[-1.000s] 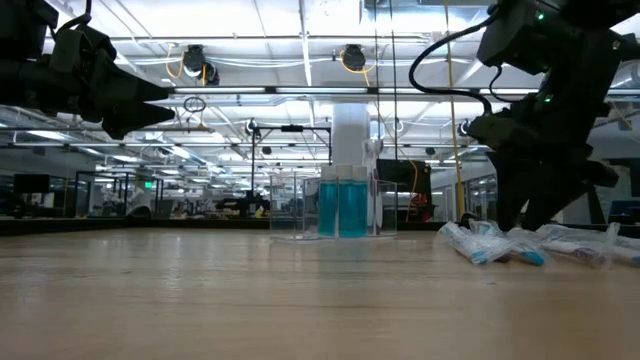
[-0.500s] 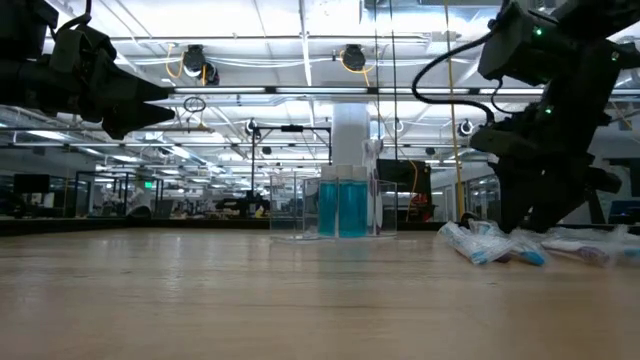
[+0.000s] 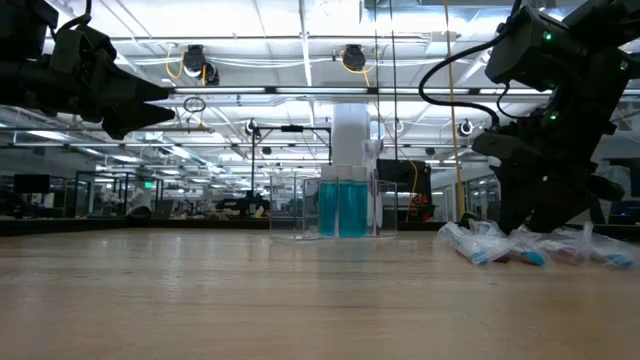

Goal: Pick & Place toothbrushing station
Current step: Put the purple toothbrush into the transparent organizer

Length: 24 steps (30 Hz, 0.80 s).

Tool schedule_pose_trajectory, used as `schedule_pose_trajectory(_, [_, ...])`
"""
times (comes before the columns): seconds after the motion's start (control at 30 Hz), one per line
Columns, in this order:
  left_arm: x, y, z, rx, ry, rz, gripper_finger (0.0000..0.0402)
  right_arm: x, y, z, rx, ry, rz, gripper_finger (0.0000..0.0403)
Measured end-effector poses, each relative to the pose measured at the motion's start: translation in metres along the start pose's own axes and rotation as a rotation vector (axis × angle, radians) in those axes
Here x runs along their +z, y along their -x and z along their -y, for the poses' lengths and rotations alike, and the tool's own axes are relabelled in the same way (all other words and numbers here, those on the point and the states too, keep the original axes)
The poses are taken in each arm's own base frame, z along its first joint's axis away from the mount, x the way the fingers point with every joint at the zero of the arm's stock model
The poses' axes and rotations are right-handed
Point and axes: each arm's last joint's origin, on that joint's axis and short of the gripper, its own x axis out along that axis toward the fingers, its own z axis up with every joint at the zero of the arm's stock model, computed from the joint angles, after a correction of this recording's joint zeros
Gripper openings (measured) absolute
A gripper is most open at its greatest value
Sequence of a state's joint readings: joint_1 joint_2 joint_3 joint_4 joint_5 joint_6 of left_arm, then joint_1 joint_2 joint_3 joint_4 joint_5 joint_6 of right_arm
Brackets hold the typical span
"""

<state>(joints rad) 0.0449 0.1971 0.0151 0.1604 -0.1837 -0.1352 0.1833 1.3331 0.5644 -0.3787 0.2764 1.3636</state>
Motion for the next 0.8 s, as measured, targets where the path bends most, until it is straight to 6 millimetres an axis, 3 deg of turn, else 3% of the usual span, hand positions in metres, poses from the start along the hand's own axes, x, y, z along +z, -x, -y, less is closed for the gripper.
schedule_pose_trajectory(0.23, [0.0000,0.0000,0.0000,0.000,0.000,0.000,0.0283,0.0003,-0.0002,-0.0004,0.003,0.000,0.011,0.0188])
schedule_pose_trajectory(0.8, [0.0000,0.0000,0.0000,0.000,0.000,0.000,0.0283,0.0008,-0.0007,0.0003,-0.007,0.002,0.035,0.0130])
